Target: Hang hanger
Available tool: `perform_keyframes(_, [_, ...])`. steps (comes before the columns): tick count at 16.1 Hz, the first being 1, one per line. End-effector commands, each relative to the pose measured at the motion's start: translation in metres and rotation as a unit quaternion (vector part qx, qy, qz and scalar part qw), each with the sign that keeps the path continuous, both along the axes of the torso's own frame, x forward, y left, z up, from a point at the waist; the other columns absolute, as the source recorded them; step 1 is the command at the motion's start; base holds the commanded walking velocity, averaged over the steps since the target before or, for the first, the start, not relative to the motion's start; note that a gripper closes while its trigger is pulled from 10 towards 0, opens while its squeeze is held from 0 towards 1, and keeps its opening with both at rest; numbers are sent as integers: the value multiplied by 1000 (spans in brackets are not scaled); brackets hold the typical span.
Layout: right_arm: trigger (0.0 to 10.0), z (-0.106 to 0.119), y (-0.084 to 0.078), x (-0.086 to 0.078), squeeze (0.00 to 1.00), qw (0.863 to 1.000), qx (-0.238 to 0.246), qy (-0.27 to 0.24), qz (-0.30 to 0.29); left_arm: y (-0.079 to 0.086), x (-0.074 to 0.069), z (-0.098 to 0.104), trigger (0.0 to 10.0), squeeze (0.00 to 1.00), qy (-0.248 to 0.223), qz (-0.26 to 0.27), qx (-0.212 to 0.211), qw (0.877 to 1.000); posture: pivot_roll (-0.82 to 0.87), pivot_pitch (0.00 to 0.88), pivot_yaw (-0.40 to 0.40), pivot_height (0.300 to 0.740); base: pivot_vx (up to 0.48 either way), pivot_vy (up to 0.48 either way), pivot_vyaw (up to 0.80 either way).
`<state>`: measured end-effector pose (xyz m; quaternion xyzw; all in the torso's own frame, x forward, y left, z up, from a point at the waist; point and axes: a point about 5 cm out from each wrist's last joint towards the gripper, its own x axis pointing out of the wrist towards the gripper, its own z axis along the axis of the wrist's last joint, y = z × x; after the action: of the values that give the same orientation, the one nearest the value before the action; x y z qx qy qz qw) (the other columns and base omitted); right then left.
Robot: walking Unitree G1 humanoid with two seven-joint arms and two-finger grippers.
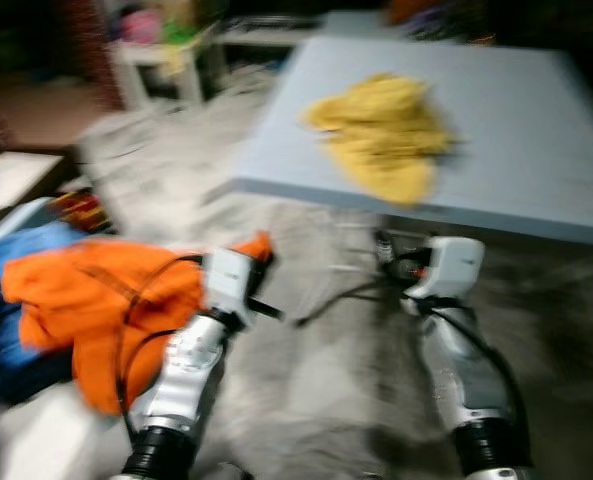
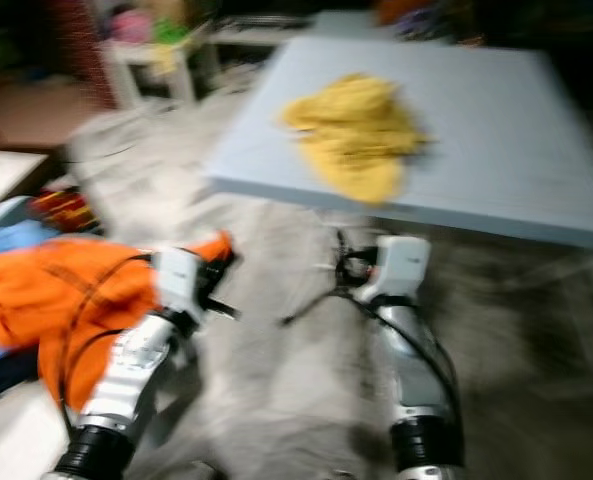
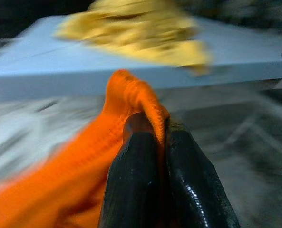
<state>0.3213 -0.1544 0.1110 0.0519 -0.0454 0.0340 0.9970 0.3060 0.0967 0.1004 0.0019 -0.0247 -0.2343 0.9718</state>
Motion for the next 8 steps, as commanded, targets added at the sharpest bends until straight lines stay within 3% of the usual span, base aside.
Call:
perform_keyframes(1, [10000,1,10,0,0,1000,7,-3,10,4,3,9,10000,0,-17,0,8,1000,54,104,25,740,0,-360,-800])
perform_keyframes(4, [10000,2,8,0,0,1000,5,-4,8,0,4,11,10000,0,-20,-8,6,1000,48,109,28,740,0,-360,-608])
perform_keyframes(6, [10000,2,6,-1,0,1000,4,-4,6,-1,3,10,10000,0,-20,-10,6,1000,45,112,28,740,0,-298,0])
perform_keyframes(8, [10000,1,6,-3,0,1000,2,-4,4,-1,3,10,10000,0,-19,-7,2,1000,44,117,29,740,0,0,0])
